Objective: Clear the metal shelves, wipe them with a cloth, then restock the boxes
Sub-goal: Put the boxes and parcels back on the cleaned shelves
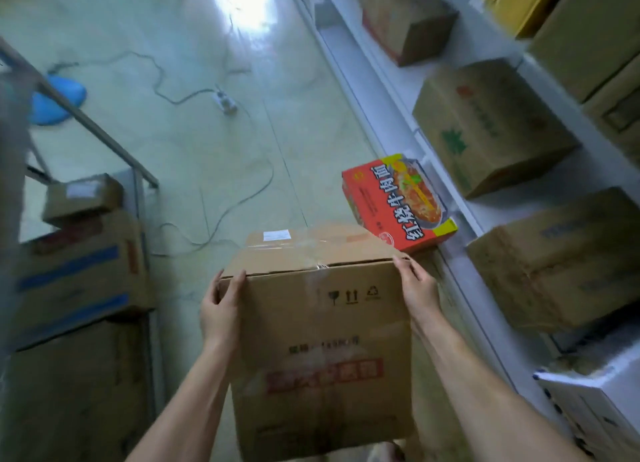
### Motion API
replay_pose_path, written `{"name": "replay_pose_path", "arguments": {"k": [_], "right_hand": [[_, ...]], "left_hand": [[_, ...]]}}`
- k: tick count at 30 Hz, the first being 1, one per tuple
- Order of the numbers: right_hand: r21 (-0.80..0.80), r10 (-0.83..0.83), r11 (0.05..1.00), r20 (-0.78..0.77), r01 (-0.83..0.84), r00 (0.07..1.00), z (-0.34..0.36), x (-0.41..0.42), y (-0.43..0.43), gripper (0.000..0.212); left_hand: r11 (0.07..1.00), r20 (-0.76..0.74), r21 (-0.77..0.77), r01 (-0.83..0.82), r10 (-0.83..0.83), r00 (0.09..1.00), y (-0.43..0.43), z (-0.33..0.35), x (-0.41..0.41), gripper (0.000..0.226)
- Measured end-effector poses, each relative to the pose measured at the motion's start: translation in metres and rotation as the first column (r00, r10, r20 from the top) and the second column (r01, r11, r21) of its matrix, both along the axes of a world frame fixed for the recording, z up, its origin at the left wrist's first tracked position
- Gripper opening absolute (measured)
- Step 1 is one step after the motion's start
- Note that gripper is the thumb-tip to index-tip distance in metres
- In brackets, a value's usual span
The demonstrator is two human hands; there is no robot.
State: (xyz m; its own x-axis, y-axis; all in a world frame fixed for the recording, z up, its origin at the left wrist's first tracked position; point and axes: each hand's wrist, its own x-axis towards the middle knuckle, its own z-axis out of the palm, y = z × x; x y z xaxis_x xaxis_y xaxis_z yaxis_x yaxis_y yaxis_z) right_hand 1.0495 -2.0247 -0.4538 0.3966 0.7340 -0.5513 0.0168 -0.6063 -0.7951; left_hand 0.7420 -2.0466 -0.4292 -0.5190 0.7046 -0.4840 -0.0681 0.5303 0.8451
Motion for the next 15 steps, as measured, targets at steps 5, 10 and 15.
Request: {"name": "replay_pose_path", "arguments": {"k": [5,10,15], "right_hand": [[0.392,0.178,0.911,-0.089,-0.130,0.980,0.183,-0.094,0.103,0.055],[0.826,0.229,0.558,-0.055,-0.085,0.972,0.403,-0.134,0.144,0.068],[0.990,0.274,0.101,0.069,-0.100,0.959,0.566,-0.147,0.125,0.086]], "left_hand": [[0.914,-0.155,0.404,0.037,0.028,0.987,0.065,0.187,-0.088,0.068],[0.610,-0.228,0.786,0.099,0.138,0.964,0.085,0.400,-0.126,0.083],[0.283,-0.296,0.930,0.233,0.205,0.933,0.061,0.563,-0.147,0.080]]}}
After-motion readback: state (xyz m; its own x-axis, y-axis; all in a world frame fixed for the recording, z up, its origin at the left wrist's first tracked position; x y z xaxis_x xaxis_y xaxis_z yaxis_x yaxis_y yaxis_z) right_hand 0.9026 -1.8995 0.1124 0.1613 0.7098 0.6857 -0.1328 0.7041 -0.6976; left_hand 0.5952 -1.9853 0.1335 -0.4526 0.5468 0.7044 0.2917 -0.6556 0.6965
